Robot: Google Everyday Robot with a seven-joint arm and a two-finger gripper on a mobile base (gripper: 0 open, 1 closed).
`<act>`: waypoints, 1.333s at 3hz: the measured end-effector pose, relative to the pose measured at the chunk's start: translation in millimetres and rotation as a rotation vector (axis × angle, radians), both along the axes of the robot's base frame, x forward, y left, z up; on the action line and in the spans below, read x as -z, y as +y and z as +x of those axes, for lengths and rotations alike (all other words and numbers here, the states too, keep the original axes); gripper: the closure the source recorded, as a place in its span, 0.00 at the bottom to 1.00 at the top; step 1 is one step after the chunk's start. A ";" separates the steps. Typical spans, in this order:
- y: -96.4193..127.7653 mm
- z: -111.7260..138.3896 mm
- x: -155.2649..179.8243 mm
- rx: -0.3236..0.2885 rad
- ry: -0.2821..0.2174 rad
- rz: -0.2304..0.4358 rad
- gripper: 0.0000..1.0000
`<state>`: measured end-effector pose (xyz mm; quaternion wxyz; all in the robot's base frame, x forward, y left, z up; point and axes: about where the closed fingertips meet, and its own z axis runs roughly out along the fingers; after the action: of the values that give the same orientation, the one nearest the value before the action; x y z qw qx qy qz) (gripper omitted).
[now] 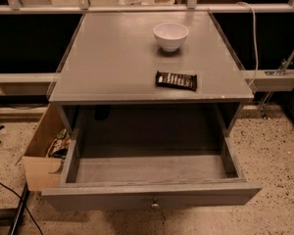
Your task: Place water bottle into top drawer
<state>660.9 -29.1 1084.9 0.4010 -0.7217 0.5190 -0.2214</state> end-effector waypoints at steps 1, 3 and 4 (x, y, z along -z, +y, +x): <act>0.5 -8.4 -8.3 -0.006 -0.030 -0.012 1.00; -14.4 -37.2 1.9 -0.026 0.009 -0.048 1.00; -43.3 -70.1 18.1 0.005 0.059 -0.053 1.00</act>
Offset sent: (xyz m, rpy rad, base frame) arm -0.0140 0.0035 0.0105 -0.0272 -0.0312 0.0342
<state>590.9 -72.4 1066.8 0.3657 -0.7370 0.5264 -0.2146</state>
